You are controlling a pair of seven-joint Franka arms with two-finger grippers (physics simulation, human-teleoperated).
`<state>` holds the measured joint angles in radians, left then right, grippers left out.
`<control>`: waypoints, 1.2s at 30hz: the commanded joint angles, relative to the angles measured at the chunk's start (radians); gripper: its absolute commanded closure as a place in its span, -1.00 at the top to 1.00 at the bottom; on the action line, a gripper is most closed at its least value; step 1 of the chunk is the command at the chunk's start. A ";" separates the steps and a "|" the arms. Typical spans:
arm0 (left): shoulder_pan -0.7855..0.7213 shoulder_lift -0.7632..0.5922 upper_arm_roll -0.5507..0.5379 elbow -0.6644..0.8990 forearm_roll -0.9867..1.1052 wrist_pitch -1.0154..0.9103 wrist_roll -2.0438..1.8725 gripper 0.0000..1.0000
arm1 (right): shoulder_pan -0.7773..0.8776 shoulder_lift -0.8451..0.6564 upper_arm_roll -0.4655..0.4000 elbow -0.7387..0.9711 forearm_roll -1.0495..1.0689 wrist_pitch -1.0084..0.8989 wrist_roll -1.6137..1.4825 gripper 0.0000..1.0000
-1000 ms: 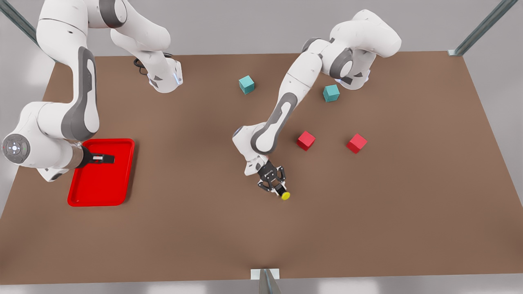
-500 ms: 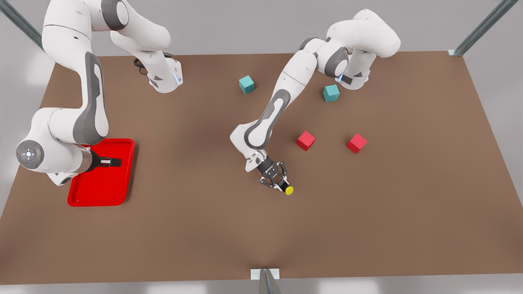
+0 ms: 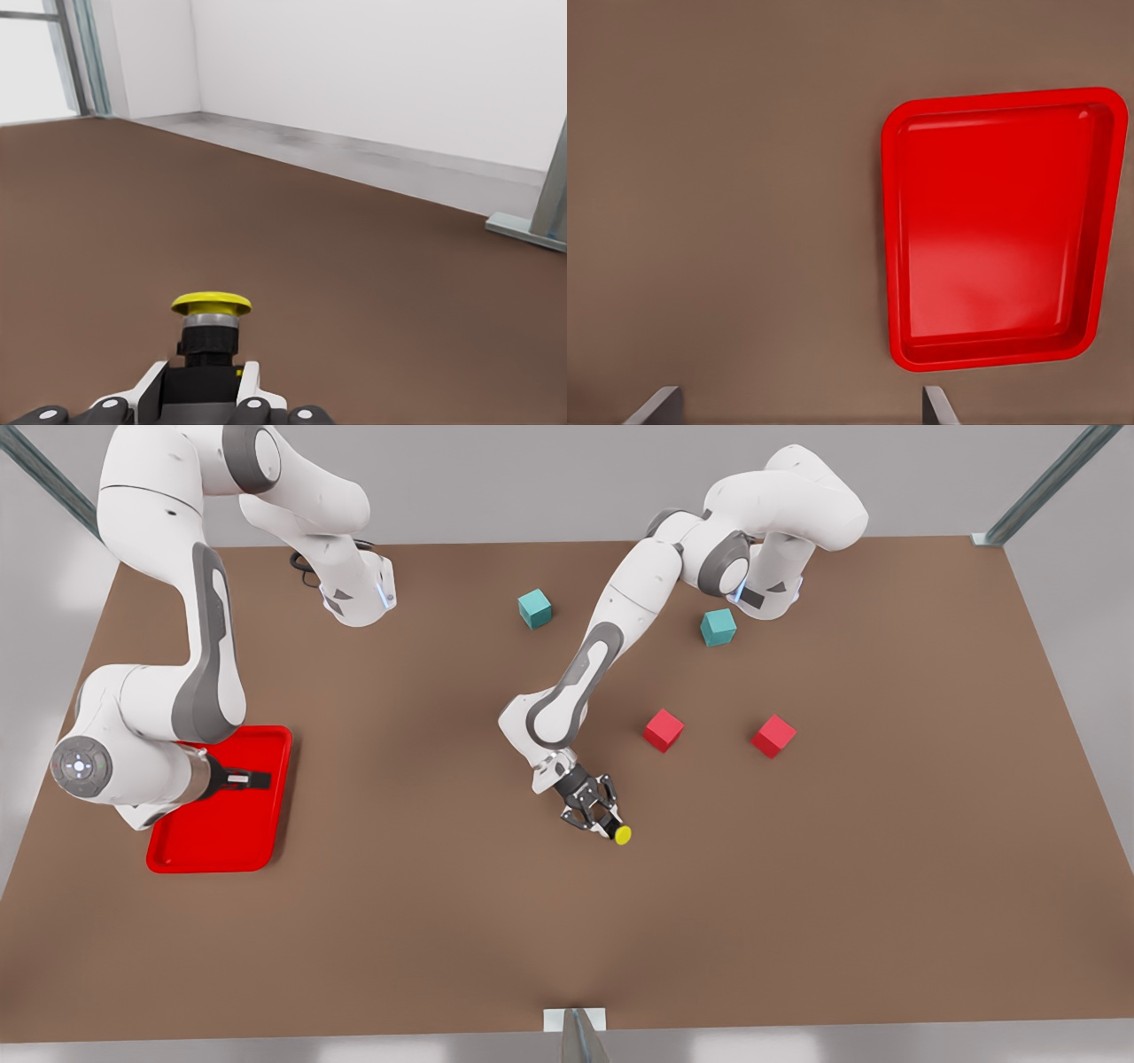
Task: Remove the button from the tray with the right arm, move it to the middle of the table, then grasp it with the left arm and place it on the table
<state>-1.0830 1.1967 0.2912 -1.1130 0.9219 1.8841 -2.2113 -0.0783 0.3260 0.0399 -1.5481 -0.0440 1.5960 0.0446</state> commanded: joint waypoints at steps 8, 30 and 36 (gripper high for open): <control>-0.012 0.003 0.000 0.004 0.003 0.000 -0.148 -0.33 | 0.000 -0.001 0.000 0.000 0.000 -0.001 0.034 1.00; -0.031 0.020 -0.014 0.028 -0.011 -0.005 -0.174 -0.14 | 0.011 -0.114 0.021 0.010 0.009 -0.016 0.038 1.00; -0.031 0.020 -0.014 0.027 -0.011 -0.005 -0.176 0.99 | 0.012 -0.094 0.023 0.017 0.010 -0.002 0.043 1.00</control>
<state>-1.1136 1.2180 0.2771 -1.0863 0.9155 1.8815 -2.3532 -0.0746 0.2311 0.0626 -1.5297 -0.0356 1.5859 0.0718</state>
